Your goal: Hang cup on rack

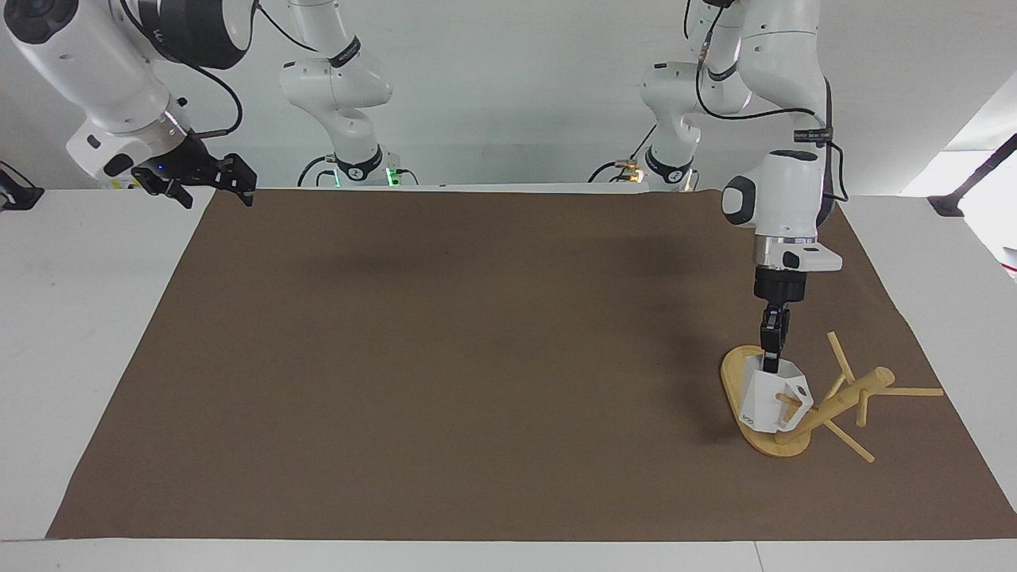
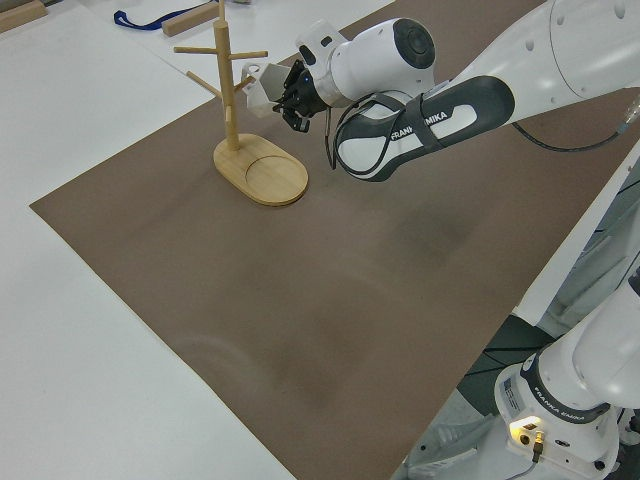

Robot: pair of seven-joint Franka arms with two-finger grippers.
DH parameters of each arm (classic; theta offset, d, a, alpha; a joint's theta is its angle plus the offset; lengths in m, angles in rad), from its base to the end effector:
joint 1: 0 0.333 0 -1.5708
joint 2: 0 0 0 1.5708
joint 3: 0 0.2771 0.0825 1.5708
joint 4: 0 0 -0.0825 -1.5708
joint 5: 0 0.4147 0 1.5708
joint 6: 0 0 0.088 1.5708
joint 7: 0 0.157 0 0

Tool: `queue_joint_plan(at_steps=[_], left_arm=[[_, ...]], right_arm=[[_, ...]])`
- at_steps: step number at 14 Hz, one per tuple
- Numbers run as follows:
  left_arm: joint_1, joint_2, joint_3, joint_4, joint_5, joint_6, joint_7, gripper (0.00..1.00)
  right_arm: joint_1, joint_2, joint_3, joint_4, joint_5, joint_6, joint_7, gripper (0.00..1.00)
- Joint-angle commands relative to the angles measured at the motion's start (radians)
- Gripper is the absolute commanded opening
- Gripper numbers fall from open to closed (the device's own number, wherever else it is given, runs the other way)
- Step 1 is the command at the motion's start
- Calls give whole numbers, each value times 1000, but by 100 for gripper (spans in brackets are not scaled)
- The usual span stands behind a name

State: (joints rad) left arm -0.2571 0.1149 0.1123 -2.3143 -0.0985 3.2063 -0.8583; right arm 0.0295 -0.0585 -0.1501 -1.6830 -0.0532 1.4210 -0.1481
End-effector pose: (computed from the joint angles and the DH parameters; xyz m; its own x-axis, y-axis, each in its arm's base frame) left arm 0.6147 -0.0798 0.2889 0.5205 0.7443 0.4185 0.4942 -0.6622 0.5632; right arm 0.5341 -0.0751 0.5028 0.9781 0.0241 -0.2069 0.0276 -0.9995 0.0140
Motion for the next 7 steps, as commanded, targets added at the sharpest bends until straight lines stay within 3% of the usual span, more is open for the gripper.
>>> queue_joint_plan(at_steps=[1, 2, 4, 5, 7], left_arm=[[16, 11, -11, 18, -3, 6, -8, 1], [16, 11, -10, 18, -4, 6, -8, 4], [15, 9, -8, 18, -6, -14, -10, 37], [10, 3, -6, 23, -7, -43, -11, 59], [9, -43, -2, 33, -9, -176, -13, 85]], right_arm=[[-14, -21, 20, -27, -16, 13, 18, 100], [-14, -18, 15, -20, -11, 9, 13, 100], [-11, -12, 8, -4, -2, 15, 13, 100], [-5, -15, 7, -7, -2, 15, 13, 100], [-5, -20, 11, -14, -5, 18, 25, 100]])
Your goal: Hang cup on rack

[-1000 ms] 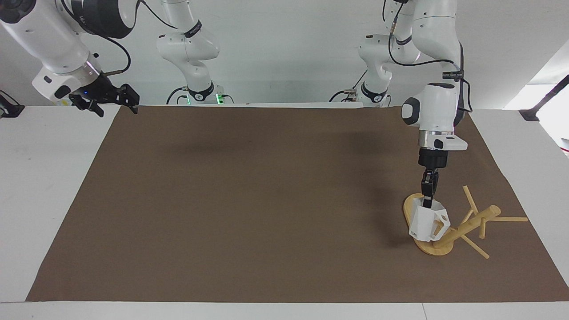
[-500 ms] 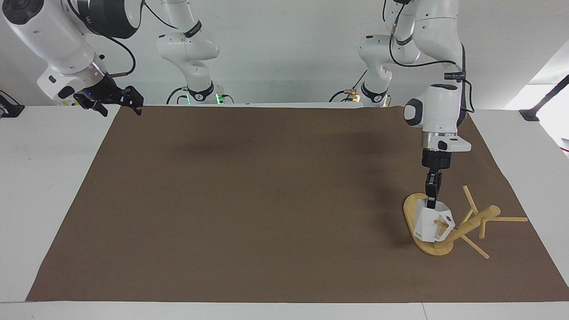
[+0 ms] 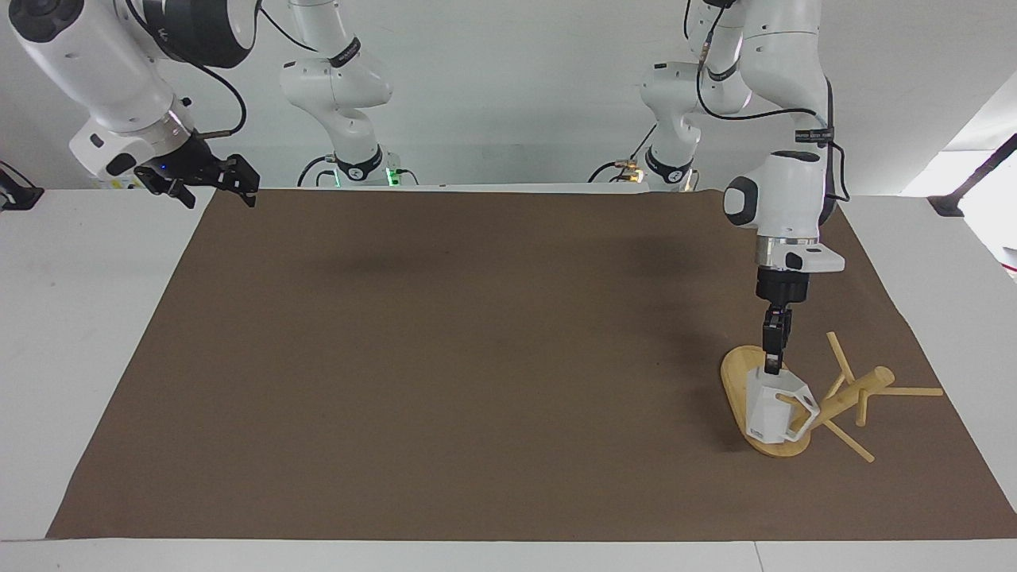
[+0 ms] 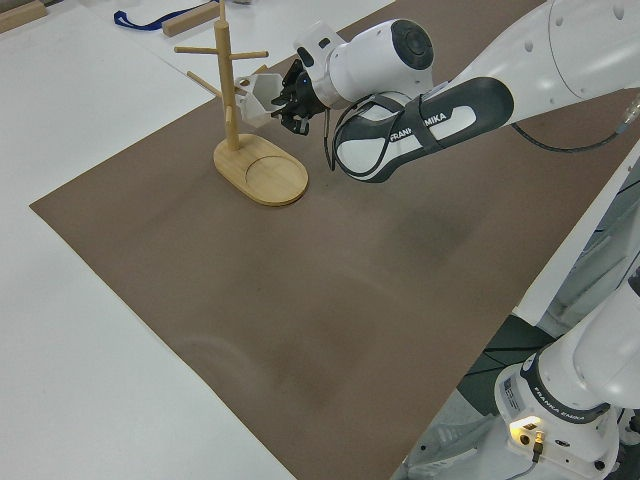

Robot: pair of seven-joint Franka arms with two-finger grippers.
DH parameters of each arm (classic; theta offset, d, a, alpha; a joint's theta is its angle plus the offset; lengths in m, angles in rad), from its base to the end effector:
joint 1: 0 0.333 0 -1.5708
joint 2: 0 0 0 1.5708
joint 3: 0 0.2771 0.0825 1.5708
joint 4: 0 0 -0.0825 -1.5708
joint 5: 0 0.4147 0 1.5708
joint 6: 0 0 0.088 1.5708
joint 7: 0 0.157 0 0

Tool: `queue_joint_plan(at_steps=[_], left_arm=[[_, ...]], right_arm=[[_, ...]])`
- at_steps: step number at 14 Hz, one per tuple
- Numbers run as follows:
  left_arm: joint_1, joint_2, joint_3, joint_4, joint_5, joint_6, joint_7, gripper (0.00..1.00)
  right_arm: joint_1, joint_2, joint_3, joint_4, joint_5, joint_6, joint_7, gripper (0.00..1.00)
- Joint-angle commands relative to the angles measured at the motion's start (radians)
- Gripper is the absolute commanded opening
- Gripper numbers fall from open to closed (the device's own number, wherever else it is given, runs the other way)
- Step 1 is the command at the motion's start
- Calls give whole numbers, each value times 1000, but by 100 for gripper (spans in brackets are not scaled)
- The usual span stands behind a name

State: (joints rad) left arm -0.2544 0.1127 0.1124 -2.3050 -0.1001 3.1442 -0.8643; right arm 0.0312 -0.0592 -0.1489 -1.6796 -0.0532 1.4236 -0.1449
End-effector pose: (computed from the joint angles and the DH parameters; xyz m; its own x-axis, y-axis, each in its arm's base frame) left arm 0.6144 -0.0787 0.2844 0.5375 0.7480 0.3894 0.5257 -0.6582 0.5389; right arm 0.5350 -0.0736 0.5050 0.9794 0.0236 -0.2004 0.0273 -0.9995 0.0156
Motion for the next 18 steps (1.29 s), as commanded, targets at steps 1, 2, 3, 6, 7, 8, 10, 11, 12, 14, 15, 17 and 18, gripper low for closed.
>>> queue_joint_plan(at_steps=[1, 2, 3, 6, 7, 8, 10, 11, 12, 14, 15, 17, 18], left_arm=[[12, -72, 0, 30, -7, -215, -6, 95], [15, -118, 0, 44, -7, -324, -1, 99], [17, -154, 1, 65, -7, -448, 1, 99], [55, -182, 3, 247, 5, -892, 69, 99], [72, -173, 3, 318, 5, -1027, 143, 99], [82, -168, 4, 376, 6, -1129, 224, 99], [112, -168, 6, 453, 26, -1274, 327, 99], [112, -168, 4, 496, 83, -1346, 397, 99], [112, -163, 4, 539, 127, -1413, 484, 99], [113, -127, 6, 626, 143, -1518, 696, 99], [119, -117, 7, 647, 146, -1541, 819, 99], [129, -101, 7, 670, 143, -1543, 872, 99], [122, -76, 7, 694, 135, -1547, 870, 99]], right_arm=[[-7, -18, 9, -17, -2, 24, 54, 100], [-7, -18, 15, -17, -2, 35, 123, 100], [-5, -18, 17, -19, -2, 47, 167, 100], [-2, -18, 19, -23, 0, 63, 147, 100], [-2, -18, 32, -20, -2, 61, 136, 100], [-8, -16, 40, -20, -2, 61, 117, 100], [-33, -14, 72, -20, 0, 57, 113, 100], [-48, -11, 92, -19, -2, 52, 113, 100], [-69, -10, 116, -19, -2, 52, 113, 100], [-88, -8, 138, -19, -2, 52, 113, 100], [-86, -10, 137, -19, -2, 52, 114, 100], [-90, -8, 131, -23, 1, 60, 113, 100], [-90, -10, 132, -26, 1, 49, 111, 100]])
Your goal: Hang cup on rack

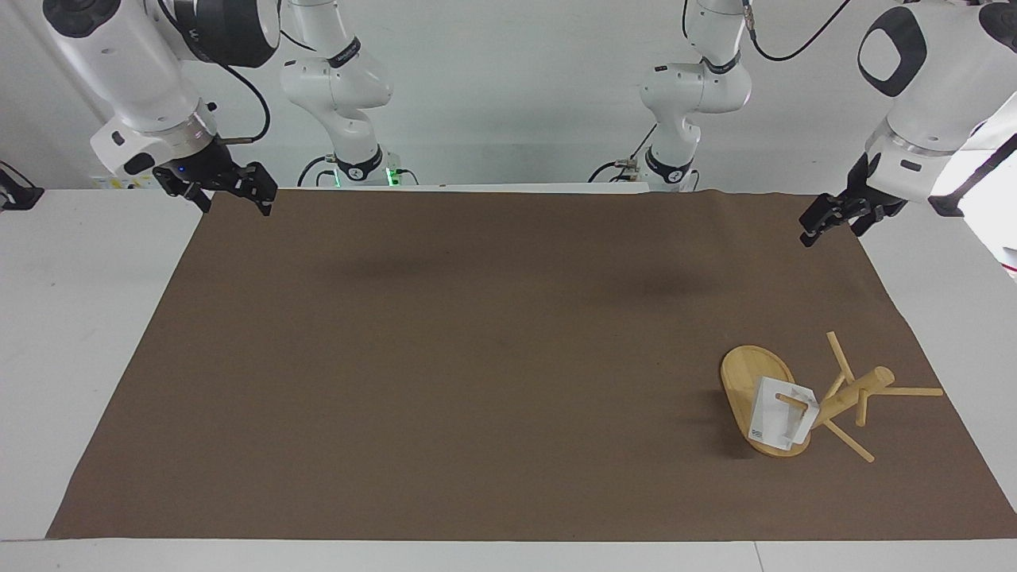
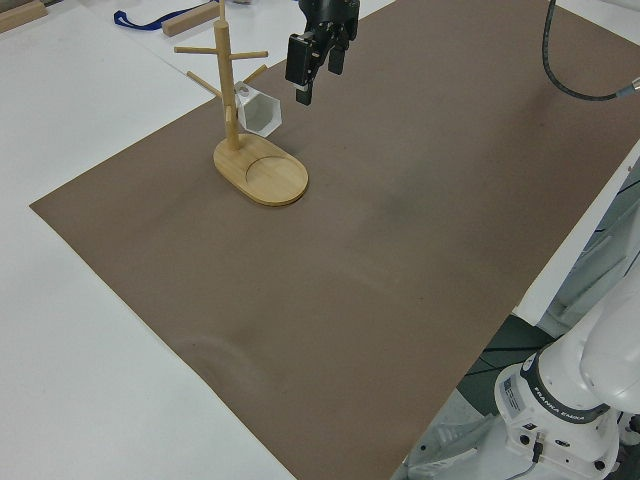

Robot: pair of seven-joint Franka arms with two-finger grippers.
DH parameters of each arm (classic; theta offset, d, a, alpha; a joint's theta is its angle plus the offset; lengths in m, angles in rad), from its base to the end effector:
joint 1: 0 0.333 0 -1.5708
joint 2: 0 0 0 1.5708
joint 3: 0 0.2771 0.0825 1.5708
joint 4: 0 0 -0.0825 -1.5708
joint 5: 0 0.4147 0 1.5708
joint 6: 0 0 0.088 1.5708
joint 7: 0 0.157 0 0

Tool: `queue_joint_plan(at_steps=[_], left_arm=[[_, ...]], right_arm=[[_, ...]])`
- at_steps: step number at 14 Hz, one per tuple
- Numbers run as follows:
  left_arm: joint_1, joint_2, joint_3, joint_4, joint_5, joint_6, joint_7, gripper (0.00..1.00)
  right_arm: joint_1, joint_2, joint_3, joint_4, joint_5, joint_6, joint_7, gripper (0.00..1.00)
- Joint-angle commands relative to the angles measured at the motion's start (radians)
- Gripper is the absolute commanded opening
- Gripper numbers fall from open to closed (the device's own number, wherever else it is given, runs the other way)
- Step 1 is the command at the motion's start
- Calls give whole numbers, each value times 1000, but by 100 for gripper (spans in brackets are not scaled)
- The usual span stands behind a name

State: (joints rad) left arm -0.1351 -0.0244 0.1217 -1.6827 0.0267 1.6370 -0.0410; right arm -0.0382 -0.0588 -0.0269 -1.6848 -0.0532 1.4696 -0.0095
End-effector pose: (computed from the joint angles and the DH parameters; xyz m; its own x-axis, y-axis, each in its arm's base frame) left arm 0.5807 -0.0033 0.4991 0.9995 0.0257 -0.0205 0.0252 -0.9994 -0.0245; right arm 0.5454 -0.0446 0.5054 0.9859 -0.0599 -0.1561 -0.0526 -0.9974 0.0500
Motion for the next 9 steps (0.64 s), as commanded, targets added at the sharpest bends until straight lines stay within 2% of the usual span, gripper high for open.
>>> queue_joint_plan(at_steps=[1, 2, 9], left_arm=[[-1, 82, -2, 102, 10, -57, 47, 99], [-1, 101, -2, 119, 13, -72, 47, 99], [-3, 100, -11, 146, 24, -117, 110, 100]], right_arm=[[-17, -10, 10, -21, 1, 1, -23, 100], [-12, -10, 10, -21, 1, 3, -23, 100], [-12, -10, 10, -21, 1, 3, -23, 100]])
